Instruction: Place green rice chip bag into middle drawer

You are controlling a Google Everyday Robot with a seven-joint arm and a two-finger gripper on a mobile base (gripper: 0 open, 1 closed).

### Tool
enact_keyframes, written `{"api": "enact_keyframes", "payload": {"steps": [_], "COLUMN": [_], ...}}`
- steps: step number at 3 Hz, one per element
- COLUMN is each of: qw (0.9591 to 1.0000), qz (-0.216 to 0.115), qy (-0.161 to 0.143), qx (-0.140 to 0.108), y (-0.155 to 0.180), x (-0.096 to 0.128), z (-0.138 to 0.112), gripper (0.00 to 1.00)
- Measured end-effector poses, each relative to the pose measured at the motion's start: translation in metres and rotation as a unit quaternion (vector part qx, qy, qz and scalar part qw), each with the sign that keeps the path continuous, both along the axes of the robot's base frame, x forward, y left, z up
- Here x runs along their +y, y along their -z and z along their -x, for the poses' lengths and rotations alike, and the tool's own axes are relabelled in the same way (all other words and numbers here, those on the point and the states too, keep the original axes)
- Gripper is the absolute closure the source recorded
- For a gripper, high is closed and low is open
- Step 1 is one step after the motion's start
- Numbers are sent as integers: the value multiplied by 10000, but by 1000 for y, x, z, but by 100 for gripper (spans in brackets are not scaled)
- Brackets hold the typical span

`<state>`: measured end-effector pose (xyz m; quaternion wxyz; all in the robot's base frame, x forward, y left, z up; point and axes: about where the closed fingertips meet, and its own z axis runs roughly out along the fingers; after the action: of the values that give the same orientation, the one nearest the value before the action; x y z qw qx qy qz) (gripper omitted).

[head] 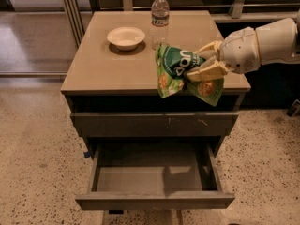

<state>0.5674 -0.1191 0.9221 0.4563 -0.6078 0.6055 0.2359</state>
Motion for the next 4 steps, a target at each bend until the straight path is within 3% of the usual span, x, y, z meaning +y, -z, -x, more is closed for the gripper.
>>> {"api": "enact_keyframes", "payload": {"steps": [1,2,3,4], "qw": [9998,9984,9969,9924], "qz": [162,409,532,910], "qy": [-145,-290,-328,-212], "qx": [20,258,485,798], "y": [16,65,121,216], "x": [10,22,24,20], "z": [28,91,115,116], "gripper": [100,100,100,100]}}
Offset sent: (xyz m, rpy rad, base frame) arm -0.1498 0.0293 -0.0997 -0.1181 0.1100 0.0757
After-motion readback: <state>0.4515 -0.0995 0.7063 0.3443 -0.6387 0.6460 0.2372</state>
